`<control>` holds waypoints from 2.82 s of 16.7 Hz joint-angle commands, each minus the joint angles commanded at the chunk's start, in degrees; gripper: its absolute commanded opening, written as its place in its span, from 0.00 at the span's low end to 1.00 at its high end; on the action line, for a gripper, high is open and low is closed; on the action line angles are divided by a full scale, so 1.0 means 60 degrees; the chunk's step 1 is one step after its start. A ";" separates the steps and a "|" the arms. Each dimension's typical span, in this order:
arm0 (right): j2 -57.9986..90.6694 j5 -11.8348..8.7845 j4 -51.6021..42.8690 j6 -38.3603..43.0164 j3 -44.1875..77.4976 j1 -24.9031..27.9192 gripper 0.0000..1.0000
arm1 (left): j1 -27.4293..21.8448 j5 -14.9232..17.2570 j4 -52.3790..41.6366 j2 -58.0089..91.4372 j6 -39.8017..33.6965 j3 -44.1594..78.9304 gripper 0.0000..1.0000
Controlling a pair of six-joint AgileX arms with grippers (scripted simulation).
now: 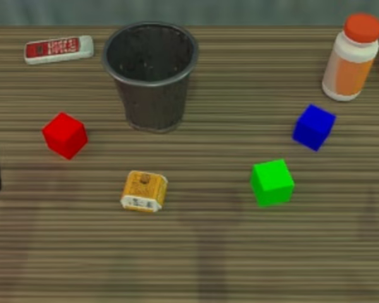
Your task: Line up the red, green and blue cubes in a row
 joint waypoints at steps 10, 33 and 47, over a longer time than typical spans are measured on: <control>0.0000 0.0000 0.0000 0.0000 0.0000 0.0000 1.00 | -0.0614 -0.0071 -0.5927 1.1221 0.2059 0.8818 1.00; 0.0000 0.0000 0.0000 0.0000 0.0000 0.0000 1.00 | -0.0911 -0.0004 -0.6410 1.6900 0.3106 1.2047 1.00; 0.0000 0.0000 0.0000 0.0000 0.0000 0.0000 1.00 | -0.0913 -0.0002 -0.5846 1.7109 0.3111 1.1612 0.40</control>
